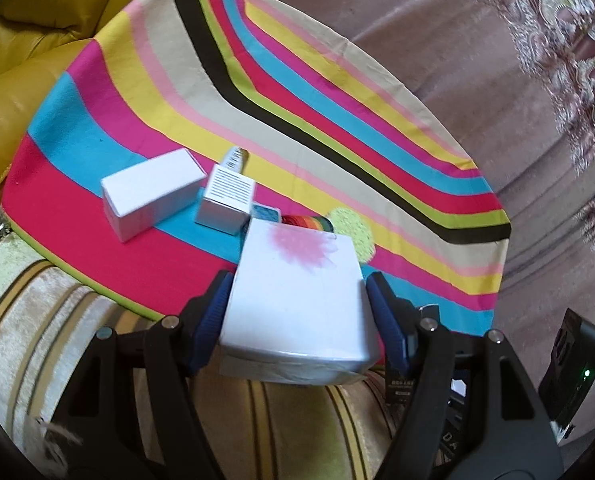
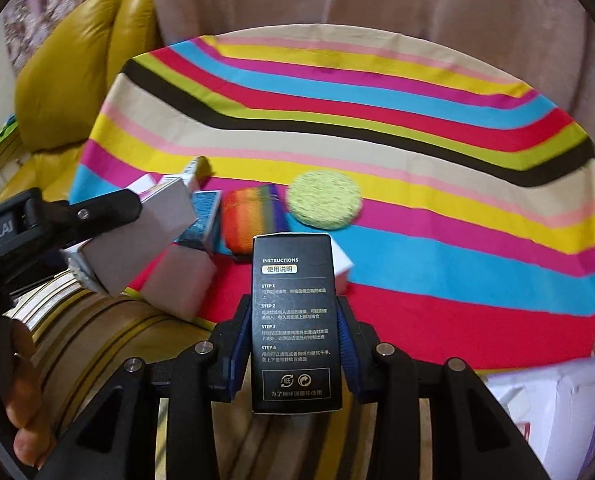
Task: Organize objects
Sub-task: 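Carry both boxes over the purple box and open both grippers to drop them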
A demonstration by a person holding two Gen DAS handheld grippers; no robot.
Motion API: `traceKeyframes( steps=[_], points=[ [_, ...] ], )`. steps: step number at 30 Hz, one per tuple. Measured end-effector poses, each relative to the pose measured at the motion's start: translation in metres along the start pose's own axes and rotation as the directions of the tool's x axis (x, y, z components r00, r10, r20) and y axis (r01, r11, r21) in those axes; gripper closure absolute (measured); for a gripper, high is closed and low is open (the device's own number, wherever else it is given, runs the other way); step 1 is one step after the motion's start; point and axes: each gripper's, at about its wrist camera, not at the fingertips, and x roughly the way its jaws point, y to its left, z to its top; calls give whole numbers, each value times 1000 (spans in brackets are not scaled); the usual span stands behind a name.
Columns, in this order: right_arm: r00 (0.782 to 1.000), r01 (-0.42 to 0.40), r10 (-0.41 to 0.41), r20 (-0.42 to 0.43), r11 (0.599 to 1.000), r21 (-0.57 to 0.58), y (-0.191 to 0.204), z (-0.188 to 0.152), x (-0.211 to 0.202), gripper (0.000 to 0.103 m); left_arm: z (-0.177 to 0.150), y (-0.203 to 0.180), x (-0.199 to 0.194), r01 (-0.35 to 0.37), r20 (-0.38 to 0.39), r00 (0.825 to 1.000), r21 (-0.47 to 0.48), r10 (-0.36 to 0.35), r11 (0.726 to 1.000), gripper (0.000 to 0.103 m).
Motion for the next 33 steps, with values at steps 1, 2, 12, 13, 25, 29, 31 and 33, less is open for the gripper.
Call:
traceKeyframes(
  steps=[1,2,12,13,25,29,31,33],
  points=[
    [1000,12,-12,3,1000,10,-3,-2,-3,63,-1,-2,0,1,-3,1000,8,-1,1000,32],
    [1000,23,-23,6,999,22,-7,-4,-6,63,-2,-6,0,3,-6,1000,18,-3,1000,32],
    [995,96,-98,11,987,126,-33,-17,-20,63,-16,-36,8,39,-62,998,90,-33,995,32],
    [994,105,-108,10,985,137,-36,-19,-22,63,-17,-39,8,43,-68,997,99,-36,994,32],
    [977,207,-215,-3,936,286,-75,-44,-43,63,-43,-88,16,108,-149,986,240,-73,965,32],
    [970,235,-242,-22,911,338,-92,-55,-49,63,-53,-107,21,129,-176,981,278,-81,952,32],
    [967,245,-253,-25,899,364,-99,-60,-52,63,-60,-117,24,148,-197,976,304,-90,941,32],
    [962,264,-272,-36,879,397,-108,-67,-57,63,-65,-126,26,164,-215,972,323,-97,932,32]
  ],
)
